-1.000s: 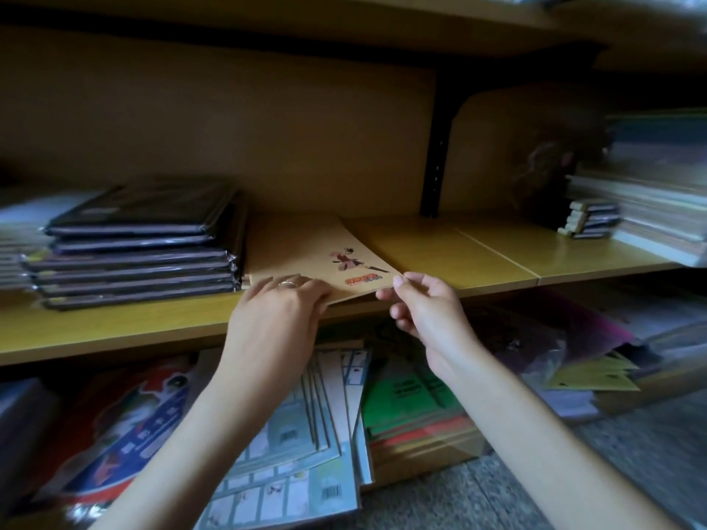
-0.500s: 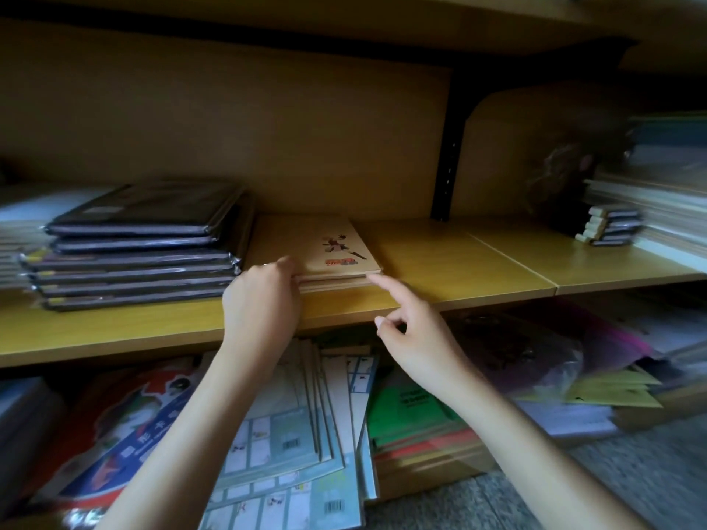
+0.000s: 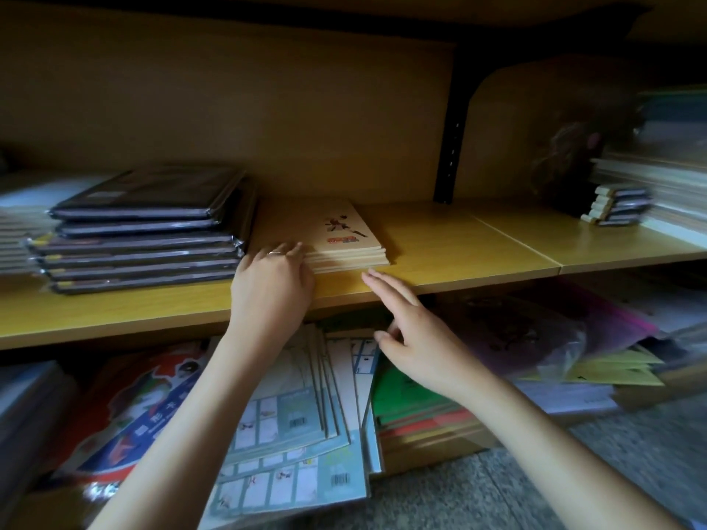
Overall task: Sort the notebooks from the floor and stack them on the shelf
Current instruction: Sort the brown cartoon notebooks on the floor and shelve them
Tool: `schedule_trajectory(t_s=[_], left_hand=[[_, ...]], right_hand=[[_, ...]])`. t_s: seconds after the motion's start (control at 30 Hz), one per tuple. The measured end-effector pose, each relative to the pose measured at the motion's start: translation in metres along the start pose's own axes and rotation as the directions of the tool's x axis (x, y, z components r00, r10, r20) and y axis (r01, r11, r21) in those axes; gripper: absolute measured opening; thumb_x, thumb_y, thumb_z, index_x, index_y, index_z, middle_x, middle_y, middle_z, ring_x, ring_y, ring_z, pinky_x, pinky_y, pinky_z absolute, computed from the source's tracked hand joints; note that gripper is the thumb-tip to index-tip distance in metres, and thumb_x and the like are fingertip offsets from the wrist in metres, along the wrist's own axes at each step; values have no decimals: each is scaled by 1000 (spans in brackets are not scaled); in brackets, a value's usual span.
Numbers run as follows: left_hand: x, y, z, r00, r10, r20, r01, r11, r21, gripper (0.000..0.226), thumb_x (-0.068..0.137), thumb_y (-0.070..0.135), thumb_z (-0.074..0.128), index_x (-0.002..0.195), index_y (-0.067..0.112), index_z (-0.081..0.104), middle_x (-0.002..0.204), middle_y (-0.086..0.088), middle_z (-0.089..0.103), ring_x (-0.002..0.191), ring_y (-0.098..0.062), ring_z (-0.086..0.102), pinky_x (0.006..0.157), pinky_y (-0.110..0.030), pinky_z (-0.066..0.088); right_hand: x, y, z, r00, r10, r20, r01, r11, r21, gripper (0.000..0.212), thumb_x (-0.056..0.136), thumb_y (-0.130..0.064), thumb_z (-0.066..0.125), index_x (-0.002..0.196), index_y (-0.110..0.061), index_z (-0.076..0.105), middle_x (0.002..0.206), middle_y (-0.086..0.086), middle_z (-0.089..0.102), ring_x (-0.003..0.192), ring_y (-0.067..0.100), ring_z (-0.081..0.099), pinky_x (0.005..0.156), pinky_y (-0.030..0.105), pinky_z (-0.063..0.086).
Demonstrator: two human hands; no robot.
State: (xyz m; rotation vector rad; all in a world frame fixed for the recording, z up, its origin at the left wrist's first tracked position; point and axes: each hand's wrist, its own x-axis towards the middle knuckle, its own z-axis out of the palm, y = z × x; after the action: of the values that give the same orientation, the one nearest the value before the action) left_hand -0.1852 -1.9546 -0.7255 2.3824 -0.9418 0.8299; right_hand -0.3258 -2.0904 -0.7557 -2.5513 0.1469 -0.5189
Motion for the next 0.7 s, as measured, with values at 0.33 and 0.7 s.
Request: schedule_trajectory(t_s=[0.33, 0.7], left_hand=[[-75, 47, -6, 728, 679, -90, -679, 698, -226, 20, 87, 9, 49, 97, 7, 66, 102, -7, 66, 82, -26, 63, 66, -35, 49], [-288, 79, 92, 266, 472, 840, -337, 862, -378, 32, 96, 17, 36, 125, 22, 48, 126, 0, 56, 106, -23, 59, 80, -39, 52]], right_hand=[[-115, 18, -4, 977, 132, -170, -115, 987, 110, 26, 89, -13, 51, 91, -36, 62, 84, -22, 66, 70, 13, 63, 61, 37, 49], [-327, 110, 67, 406, 848, 342, -913, 364, 181, 16, 89, 0, 53, 95, -12, 60, 91, 9, 62, 78, 14, 56, 52, 15, 42]])
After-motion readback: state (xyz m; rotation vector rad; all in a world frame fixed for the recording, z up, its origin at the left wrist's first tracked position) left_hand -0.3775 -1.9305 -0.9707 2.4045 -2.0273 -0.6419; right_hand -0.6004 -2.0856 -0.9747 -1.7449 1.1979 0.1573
